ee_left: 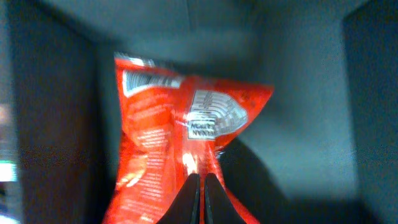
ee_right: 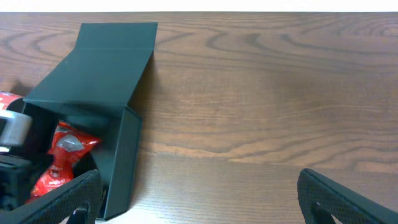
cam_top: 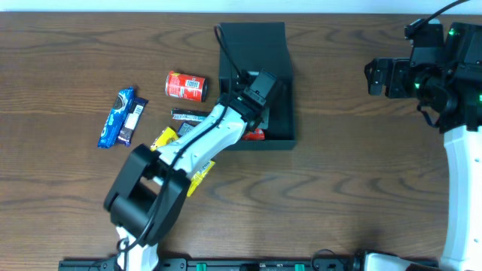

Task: Pack container
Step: 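Carry the red bag into the black box and lower it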

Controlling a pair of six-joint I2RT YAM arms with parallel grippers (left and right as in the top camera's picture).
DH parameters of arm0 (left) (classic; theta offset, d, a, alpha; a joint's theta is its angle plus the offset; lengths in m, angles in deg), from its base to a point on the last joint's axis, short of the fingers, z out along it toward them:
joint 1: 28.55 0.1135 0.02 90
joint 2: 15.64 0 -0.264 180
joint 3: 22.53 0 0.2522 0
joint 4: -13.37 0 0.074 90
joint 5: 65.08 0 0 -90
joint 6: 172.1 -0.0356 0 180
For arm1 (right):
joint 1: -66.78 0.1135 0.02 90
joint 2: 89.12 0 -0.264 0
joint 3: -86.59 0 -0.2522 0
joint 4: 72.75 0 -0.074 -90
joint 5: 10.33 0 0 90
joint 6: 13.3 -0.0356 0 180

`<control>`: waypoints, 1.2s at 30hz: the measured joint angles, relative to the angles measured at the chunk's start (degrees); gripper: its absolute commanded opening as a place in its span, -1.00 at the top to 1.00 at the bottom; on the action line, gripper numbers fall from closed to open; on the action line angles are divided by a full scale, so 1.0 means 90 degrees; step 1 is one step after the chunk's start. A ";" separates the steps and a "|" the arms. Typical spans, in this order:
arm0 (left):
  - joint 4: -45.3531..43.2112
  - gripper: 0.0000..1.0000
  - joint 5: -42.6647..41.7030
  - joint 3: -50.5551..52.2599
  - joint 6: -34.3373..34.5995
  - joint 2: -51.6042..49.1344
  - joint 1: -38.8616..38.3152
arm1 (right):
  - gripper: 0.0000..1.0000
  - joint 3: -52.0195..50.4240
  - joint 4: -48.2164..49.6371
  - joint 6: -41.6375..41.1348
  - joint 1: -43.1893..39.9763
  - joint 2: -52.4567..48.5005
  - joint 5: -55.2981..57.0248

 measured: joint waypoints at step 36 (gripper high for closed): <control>0.0257 0.88 0.0869 -0.0027 0.0126 -0.0464 0.0010 | -0.98 0.0000 -0.0017 0.0000 0.0000 0.0000 0.0000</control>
